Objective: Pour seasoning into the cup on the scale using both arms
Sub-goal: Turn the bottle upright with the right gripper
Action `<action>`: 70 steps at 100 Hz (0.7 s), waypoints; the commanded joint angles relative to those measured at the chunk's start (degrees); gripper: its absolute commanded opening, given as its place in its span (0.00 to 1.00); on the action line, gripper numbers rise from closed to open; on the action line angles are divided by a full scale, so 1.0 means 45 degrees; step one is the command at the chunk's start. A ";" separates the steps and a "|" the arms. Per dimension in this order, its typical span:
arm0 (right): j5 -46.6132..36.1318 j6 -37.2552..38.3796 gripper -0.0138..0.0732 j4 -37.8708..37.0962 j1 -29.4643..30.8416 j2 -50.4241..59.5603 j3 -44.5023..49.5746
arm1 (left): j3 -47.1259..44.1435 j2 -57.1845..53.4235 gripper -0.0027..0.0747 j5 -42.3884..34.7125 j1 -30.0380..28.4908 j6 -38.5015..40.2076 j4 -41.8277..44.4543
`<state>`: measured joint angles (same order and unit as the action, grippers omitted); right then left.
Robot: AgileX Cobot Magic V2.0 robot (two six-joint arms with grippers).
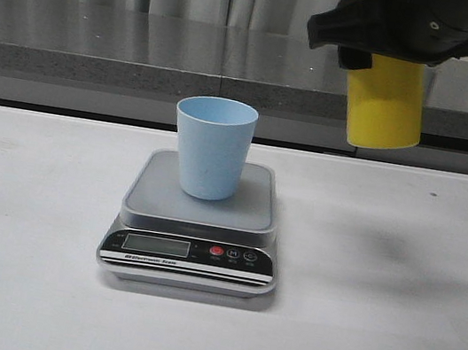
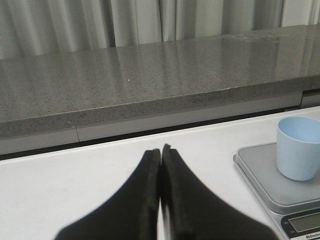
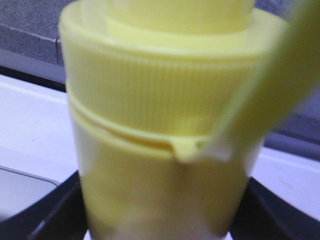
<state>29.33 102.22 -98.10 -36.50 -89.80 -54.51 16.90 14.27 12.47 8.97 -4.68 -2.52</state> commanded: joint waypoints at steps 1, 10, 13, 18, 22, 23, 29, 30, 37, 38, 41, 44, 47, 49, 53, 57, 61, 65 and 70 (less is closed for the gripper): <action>0.1095 0.1566 0.55 -0.1004 0.0058 0.0631 0.0162 | 0.0398 0.0100 0.01 -0.0981 -0.0046 0.0056 -0.0012; 0.1521 0.2117 0.55 -0.1004 0.0058 0.0631 0.0708 | 0.0398 0.0100 0.01 -0.0981 -0.0046 0.0056 -0.0012; 0.1543 0.2187 0.55 -0.1004 0.0058 0.0631 0.0861 | 0.0398 0.0100 0.01 -0.0981 -0.0046 0.0056 -0.0012; 0.1543 0.2264 0.55 -0.1004 0.0058 0.0631 0.1136 | 0.0398 0.0100 0.01 -0.0981 -0.0046 0.0056 -0.0012; 0.1499 0.2291 0.55 -0.1004 0.0046 0.0631 0.1266 | 0.0398 0.0100 0.01 -0.0981 -0.0046 0.0056 -0.0012; 0.1492 0.2291 0.55 -0.1004 0.0045 0.0631 0.1312 | 0.0398 0.0100 0.01 -0.0981 -0.0046 0.0056 -0.0012; 0.1493 0.2295 0.55 -0.1004 0.0045 0.0631 0.1440 | 0.0398 0.0100 0.01 -0.0981 -0.0046 0.0056 -0.0012; 0.1493 0.2295 0.55 -0.1004 0.0045 0.0631 0.1453 | 0.0398 0.0100 0.01 -0.0981 -0.0046 0.0056 -0.0012; 0.1507 0.2295 0.55 -0.1004 0.0045 0.0631 0.1452 | 0.0398 0.0100 0.01 -0.0981 -0.0046 0.0056 -0.0012; 0.1517 0.2295 0.55 -0.1004 0.0045 0.0631 0.1452 | 0.0398 0.0100 0.01 -0.0981 -0.0046 0.0056 -0.0012; 0.1547 0.2295 0.55 -0.1004 0.0045 0.0631 0.1452 | 0.0398 0.0100 0.01 -0.0981 -0.0046 0.0056 -0.0012; 0.1568 0.2295 0.55 -0.1004 0.0045 0.0631 0.1452 | 0.0398 0.0100 0.01 -0.0981 -0.0046 0.0056 -0.0012; 0.1576 0.2295 0.55 -0.1004 0.0045 0.0631 0.1452 | 0.0398 0.0100 0.01 -0.0981 -0.0046 0.0056 -0.0012; 0.1576 0.2295 0.55 -0.1004 0.0045 0.0631 0.1452 | 0.0398 0.0100 0.01 -0.0981 -0.0046 0.0056 -0.0012; 0.1576 0.2295 0.55 -0.1004 0.0045 0.0631 0.1452 | 0.0398 0.0100 0.01 -0.0981 -0.0046 0.0056 -0.0012; 0.1576 0.2295 0.55 -0.1004 0.0045 0.0631 0.1452 | 0.0398 0.0100 0.01 -0.0981 -0.0046 0.0056 -0.0012; 0.1576 0.2295 0.55 -0.1004 0.0045 0.0631 0.1452 | 0.0398 0.0100 0.01 -0.0981 -0.0046 0.0056 -0.0012; 0.1576 0.2295 0.55 -0.1004 0.0045 0.0631 0.1452 | 0.0398 0.0100 0.01 -0.0981 -0.0046 0.0056 -0.0012; 0.1576 0.2295 0.55 -0.1004 0.0045 0.0631 0.1452 | 0.0398 0.0100 0.01 -0.0981 -0.0046 0.0056 -0.0012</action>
<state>33.11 112.38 -99.50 -36.50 -89.58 -46.85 16.90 14.27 12.47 8.97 -4.68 -2.52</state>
